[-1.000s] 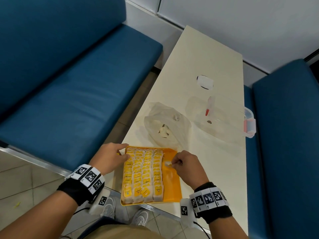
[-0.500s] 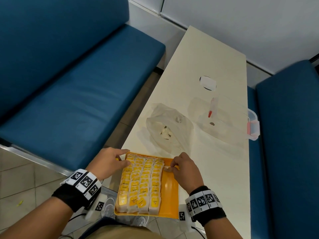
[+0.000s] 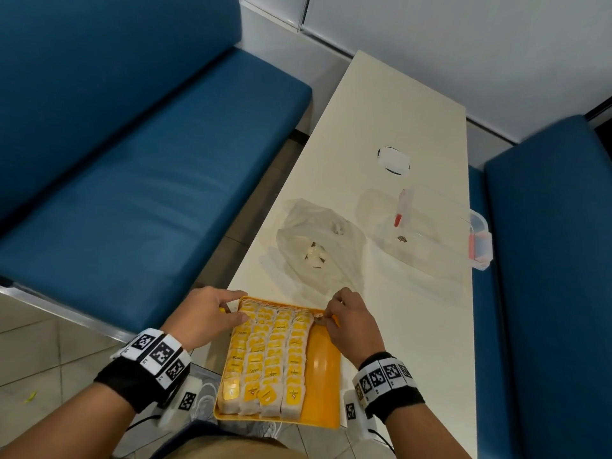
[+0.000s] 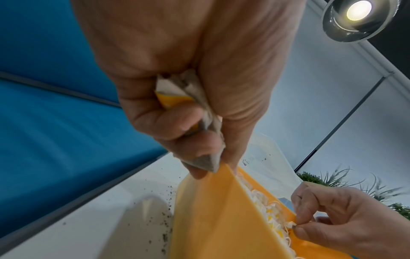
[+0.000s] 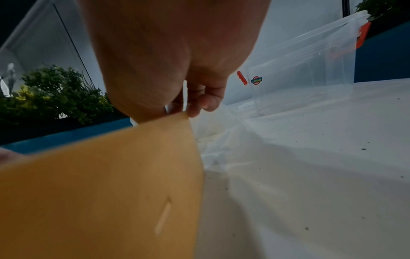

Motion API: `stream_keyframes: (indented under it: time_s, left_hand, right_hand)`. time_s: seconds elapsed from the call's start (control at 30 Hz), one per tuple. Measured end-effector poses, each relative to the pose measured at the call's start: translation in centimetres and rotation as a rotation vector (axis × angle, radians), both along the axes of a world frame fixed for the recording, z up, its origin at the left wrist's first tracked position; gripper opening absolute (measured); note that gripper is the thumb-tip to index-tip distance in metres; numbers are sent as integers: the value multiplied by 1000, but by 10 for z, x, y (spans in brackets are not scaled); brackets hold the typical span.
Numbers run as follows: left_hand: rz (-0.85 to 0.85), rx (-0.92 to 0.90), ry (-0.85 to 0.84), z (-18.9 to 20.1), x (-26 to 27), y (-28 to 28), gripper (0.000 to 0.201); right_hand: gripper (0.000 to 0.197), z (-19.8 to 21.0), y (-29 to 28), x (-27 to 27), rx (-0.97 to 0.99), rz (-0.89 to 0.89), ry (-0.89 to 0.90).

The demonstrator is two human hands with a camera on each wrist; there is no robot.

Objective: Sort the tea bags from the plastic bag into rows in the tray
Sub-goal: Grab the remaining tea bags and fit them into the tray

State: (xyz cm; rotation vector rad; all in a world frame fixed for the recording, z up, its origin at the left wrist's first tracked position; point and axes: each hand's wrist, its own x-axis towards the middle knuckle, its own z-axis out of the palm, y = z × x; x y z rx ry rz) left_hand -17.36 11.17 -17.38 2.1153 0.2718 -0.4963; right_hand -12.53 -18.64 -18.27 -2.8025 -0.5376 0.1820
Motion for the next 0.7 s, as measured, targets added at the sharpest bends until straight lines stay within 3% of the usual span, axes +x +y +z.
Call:
stream_keyframes:
  time_s: [0.17,0.43,0.57,0.7]
  left_hand:
    - [7,-20,1,-1,1,1,36]
    - [90,-2,-14,4,5,7,47]
    - [263,-410,40,25,16,-3,48]
    - [266,-762,221,42,24,-32,65]
  right_hand:
    - [19,-6,0,1,51,-30,8]
    - [16,5,-1,-1,101,-87,26]
    - [20,28,10,-7,263,-91,-96]
    - [26,69,45,-12,549,11,103]
